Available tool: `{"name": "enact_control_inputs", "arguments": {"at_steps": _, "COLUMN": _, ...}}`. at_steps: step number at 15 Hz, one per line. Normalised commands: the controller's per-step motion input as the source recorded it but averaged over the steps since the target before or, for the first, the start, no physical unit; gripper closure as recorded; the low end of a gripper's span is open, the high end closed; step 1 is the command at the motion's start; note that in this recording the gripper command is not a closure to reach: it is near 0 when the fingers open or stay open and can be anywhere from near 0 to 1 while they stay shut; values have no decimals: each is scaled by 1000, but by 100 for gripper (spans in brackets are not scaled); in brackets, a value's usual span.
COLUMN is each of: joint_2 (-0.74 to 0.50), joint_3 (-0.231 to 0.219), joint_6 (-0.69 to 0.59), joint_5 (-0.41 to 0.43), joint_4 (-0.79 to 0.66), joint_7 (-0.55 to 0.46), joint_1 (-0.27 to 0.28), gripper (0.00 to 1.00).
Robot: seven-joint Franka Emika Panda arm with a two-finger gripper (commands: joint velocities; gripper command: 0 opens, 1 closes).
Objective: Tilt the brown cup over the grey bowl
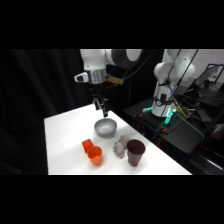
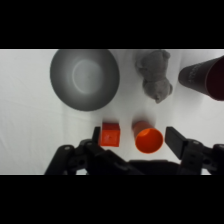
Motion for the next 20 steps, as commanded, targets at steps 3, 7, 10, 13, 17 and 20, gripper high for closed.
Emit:
{"name": "enact_control_inputs", "arguments": {"at_steps": 3, "joint_2": -24, "joint_3": 51, "joint_6": -10, "joint_5": 19, "joint_4": -11, "joint_7": 47, "joint_1": 3, "gripper": 0}}
{"name": "enact_control_inputs", "arguments": {"at_steps": 7, "joint_2": -130, "joint_3": 156, "joint_6": -12, "joint_5": 32, "joint_4": -50, "joint_7": 199, "joint_1": 139, "gripper": 0}}
{"name": "enact_control_inputs", "arguments": {"at_steps": 10, "joint_2": -130, "joint_3": 204, "joint_6": 4, "joint_5": -2, "joint_4": -47, "joint_7": 293, "joint_1": 215, "gripper": 0}}
{"name": "enact_control_inputs", "arguments": {"at_steps": 13, "joint_2": -77, "joint_3": 181, "joint_6": 90, "joint_5": -17, "joint_4": -84, "joint_7": 294, "joint_1": 198, "gripper": 0}}
{"name": "enact_control_inputs", "arguments": {"at_steps": 17, "joint_2": -53, "joint_3": 130, "joint_6": 182, "joint_5": -24, "joint_4": -142, "joint_7": 215, "joint_1": 141, "gripper": 0}}
{"name": "enact_control_inputs", "arguments": {"at_steps": 20, "joint_2": -18, "joint_3": 90, "joint_6": 429, "joint_5": -16, "joint_4": -276, "joint_7": 114, "joint_1": 93, "gripper": 0}}
